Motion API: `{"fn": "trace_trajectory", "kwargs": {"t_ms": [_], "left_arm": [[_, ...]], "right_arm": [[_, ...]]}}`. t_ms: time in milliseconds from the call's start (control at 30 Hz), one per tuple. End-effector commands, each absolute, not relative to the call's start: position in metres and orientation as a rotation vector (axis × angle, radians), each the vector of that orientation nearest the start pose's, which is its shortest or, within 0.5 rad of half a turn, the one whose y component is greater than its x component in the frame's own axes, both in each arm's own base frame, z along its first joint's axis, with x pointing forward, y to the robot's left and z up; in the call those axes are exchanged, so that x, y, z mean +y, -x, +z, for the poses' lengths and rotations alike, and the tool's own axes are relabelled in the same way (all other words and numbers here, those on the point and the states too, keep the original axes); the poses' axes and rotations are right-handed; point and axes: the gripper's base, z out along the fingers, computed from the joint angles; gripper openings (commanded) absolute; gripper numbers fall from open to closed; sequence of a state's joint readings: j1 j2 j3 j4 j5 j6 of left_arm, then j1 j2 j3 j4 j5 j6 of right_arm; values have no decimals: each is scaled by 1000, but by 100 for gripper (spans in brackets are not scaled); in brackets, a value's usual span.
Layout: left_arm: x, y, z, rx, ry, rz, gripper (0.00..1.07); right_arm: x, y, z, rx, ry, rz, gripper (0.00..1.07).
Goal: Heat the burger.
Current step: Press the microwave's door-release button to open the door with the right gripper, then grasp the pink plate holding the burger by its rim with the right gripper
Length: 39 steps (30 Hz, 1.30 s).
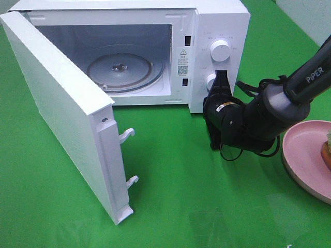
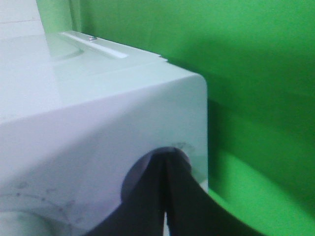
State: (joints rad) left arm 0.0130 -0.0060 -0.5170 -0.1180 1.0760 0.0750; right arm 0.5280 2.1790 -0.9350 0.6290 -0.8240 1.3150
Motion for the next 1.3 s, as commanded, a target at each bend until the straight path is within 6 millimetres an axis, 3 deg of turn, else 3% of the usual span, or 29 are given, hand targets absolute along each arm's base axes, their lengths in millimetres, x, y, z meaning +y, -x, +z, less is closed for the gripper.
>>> {"fn": "trace_trajectory", "kwargs": {"t_ms": [33, 300, 767, 1300], "left_arm": [[-10, 11, 281, 2009, -70, -91, 89], [-10, 11, 281, 2009, -70, -91, 89], [-10, 11, 281, 2009, -70, -91, 89], [-10, 11, 281, 2009, -70, -91, 89]], "right_arm": [[142, -387, 162, 902, -1025, 1252, 0], [143, -386, 155, 991, -1081, 1238, 0], [154, -343, 119, 1381, -1237, 1231, 0], [151, -308, 124, 1718, -1216, 1150, 0]]}}
